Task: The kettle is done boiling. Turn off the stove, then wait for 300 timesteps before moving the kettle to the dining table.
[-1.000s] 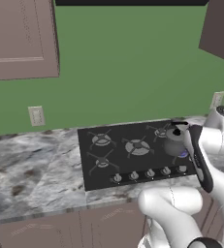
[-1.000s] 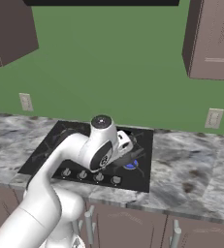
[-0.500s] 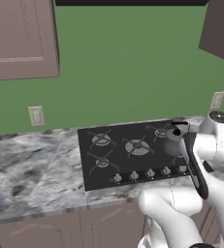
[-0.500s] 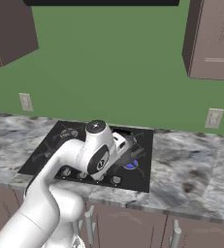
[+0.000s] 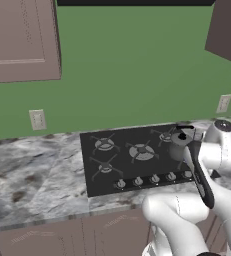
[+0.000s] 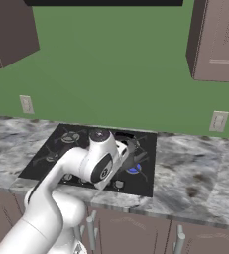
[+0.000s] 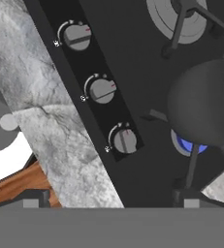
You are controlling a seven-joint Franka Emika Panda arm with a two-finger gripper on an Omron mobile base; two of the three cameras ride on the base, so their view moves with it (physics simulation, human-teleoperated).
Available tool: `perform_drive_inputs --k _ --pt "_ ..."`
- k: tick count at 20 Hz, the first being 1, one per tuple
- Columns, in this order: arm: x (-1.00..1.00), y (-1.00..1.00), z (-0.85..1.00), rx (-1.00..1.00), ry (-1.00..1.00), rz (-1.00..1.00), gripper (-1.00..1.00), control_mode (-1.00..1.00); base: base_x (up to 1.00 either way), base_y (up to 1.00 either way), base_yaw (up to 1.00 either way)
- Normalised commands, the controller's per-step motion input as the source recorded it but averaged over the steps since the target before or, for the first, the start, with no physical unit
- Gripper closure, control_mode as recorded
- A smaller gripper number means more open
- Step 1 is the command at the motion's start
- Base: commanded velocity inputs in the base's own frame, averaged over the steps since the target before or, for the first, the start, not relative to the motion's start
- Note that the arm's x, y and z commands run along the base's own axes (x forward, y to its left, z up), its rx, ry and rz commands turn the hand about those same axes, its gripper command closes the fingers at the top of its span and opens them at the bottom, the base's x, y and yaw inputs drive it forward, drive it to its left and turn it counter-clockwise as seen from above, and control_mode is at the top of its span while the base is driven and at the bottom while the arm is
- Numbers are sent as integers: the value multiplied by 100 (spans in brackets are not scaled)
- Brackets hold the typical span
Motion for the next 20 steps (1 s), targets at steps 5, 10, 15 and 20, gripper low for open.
perform_drive_inputs --k 5,10,15,20 --pt "0 0 -11 -2 7 10 -100 -100 0 0 0" --pt "0 0 -5 0 3 5 -100 -100 0 0 0" --pt "5 0 -1 0 2 1 -100 -100 0 0 0" --pt "4 0 -5 0 5 2 -100 -100 0 0 0"
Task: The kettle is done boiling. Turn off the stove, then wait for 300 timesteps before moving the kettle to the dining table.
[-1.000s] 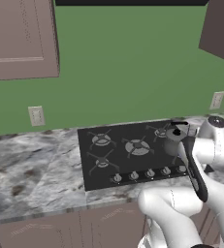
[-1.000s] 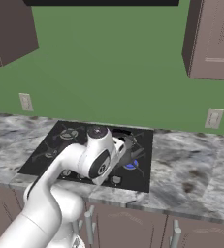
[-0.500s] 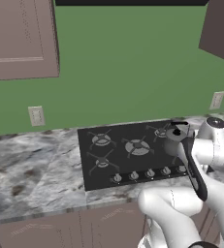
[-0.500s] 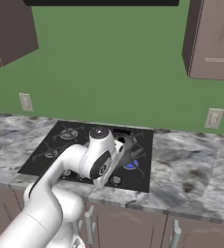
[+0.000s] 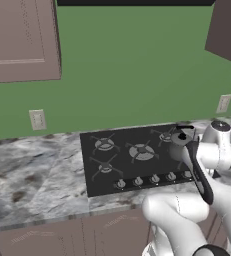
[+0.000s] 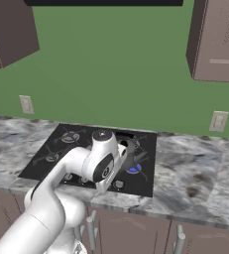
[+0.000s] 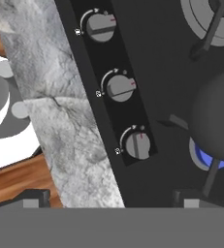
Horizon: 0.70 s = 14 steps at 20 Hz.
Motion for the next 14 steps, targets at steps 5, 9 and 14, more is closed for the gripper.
perform_drive_inputs --k 5,9,14 --pt "5 0 -10 0 6 4 -100 -100 0 0 0" --pt "5 0 -7 0 4 6 -100 -100 0 0 0" --pt "2 0 -1 0 0 4 -100 -100 0 0 0"
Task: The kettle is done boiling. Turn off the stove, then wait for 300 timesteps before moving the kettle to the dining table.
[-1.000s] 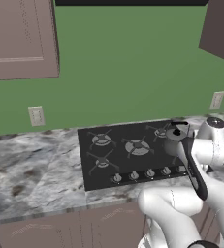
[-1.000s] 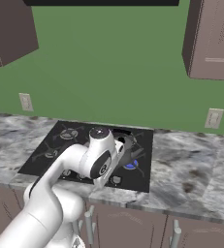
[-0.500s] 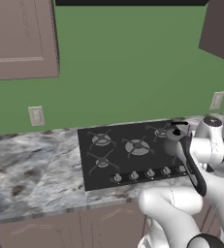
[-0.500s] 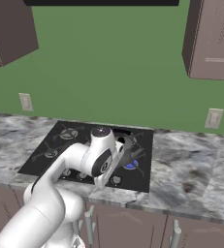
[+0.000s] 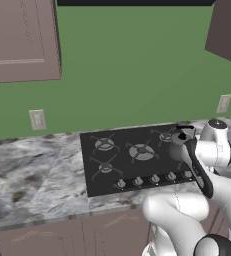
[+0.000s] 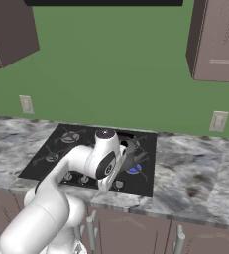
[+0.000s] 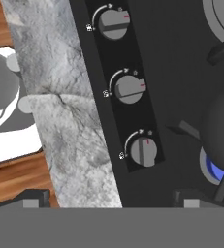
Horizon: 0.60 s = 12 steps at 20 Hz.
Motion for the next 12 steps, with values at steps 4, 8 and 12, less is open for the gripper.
perform_drive_inputs --k 4,8,12 --pt "0 1 0 0 0 0 -100 -100 0 0 0" --pt "7 2 -1 0 0 0 -100 -100 0 0 0" --pt "8 0 -3 0 1 0 -100 -100 0 0 0"
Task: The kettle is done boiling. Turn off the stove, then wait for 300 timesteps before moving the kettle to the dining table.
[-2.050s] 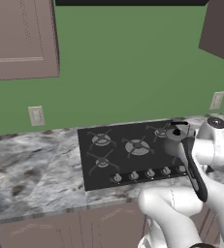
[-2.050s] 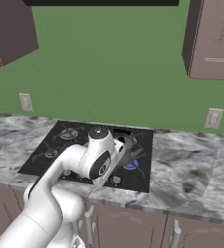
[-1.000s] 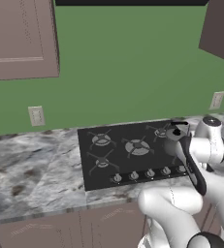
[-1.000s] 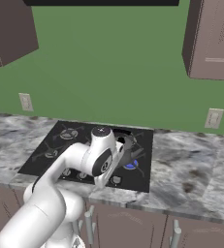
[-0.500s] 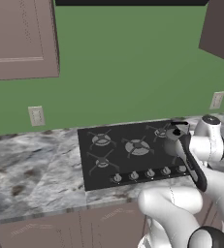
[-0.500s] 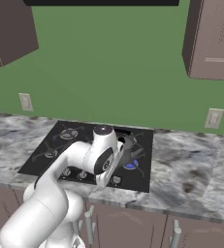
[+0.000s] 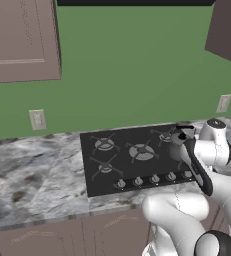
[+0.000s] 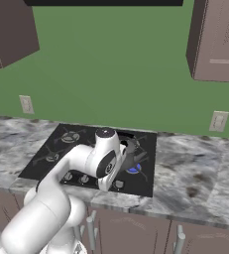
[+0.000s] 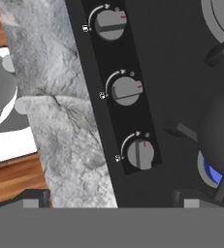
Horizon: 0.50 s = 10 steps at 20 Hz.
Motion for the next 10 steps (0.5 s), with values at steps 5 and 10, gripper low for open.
perform_drive_inputs --k 5,10 --pt "6 0 -5 0 1 0 -100 -100 0 0 0" --pt "3 0 -7 0 1 0 -100 -100 0 0 0"
